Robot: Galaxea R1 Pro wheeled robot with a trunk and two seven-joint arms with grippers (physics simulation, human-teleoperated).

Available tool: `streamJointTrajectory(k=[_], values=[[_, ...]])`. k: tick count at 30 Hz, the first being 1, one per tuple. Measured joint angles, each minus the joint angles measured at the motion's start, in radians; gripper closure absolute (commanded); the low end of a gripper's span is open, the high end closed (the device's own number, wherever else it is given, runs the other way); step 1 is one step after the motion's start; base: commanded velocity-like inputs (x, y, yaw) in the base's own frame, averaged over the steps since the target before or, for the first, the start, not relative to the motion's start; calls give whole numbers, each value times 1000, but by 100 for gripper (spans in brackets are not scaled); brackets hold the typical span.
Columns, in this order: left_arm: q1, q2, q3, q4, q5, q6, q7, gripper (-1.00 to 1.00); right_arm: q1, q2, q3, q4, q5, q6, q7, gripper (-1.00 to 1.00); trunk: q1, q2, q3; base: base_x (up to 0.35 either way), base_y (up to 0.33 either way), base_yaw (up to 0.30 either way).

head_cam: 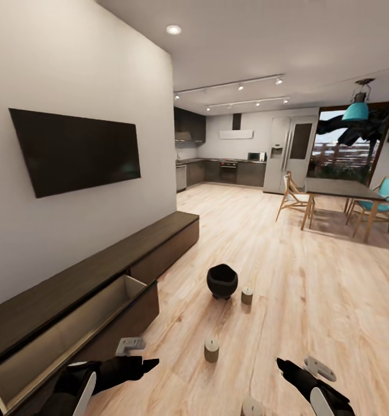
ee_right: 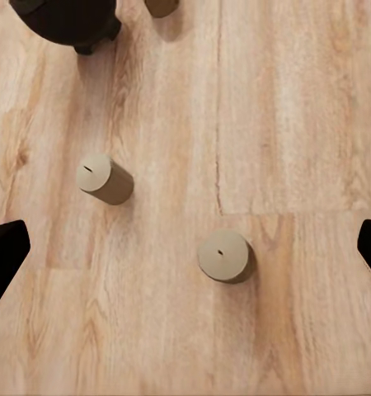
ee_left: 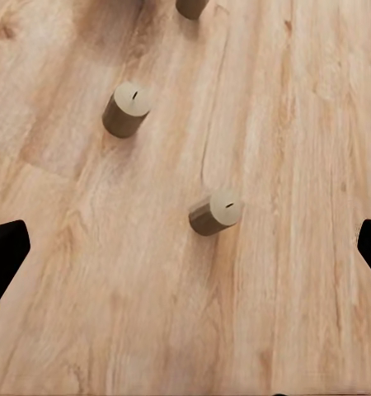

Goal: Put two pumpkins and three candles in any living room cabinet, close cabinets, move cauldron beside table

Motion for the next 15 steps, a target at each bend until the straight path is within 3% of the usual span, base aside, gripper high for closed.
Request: streamJointTrajectory(k=[6,15], values=[[0,0,0,0,0,1,0,-100,0,0,0,0,0,0,0,-100,0,0,2,38,63,-278],[0,0,0,0,0,2,1,-100,0,0,1,0,1,-1,2,-100,0,0,6,133,244,-279]])
